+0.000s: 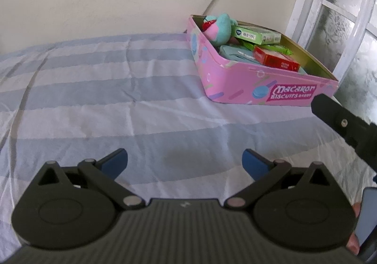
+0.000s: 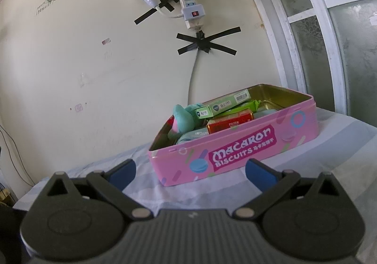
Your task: Organize objects
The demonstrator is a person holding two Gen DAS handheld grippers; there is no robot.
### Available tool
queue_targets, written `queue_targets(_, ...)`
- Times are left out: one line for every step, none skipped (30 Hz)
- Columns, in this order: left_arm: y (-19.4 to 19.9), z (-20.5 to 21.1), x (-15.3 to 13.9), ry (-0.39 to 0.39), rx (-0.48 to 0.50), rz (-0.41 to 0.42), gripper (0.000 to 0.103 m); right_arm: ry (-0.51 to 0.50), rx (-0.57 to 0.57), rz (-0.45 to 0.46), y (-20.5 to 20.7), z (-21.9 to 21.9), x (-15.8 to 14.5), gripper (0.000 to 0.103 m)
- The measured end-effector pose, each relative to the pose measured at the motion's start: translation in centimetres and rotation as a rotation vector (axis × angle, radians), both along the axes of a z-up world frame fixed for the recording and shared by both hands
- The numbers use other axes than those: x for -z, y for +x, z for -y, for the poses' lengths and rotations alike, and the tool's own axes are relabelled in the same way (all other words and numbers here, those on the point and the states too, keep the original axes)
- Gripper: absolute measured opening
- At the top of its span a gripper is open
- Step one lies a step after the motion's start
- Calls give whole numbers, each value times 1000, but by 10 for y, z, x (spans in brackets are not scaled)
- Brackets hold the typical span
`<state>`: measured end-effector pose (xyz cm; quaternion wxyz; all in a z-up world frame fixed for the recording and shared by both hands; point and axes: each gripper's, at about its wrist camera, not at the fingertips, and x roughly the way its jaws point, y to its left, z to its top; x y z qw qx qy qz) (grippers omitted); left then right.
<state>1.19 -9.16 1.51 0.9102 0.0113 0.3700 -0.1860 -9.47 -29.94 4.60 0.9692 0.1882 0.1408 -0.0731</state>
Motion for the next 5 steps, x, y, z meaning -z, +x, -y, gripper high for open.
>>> queue_targets(0,-1,-1,-4,-1,4,103,0,0,1,0,0,0,103)
queue_targets(0,-3,-2,-11,1,8,103,-1,1,3,0,0,0,103)
queue_targets(-1,-4,-3,-18,1,14,103,-4,1,5,0,-1,0,103)
queue_targets(-2,-5,-5,-26,3,29,103,-8,2,6,-1,-2,0,103)
queue_targets(-4,-5,-7,-22,6,49,103,-11,2,8,0,-2,-1,103)
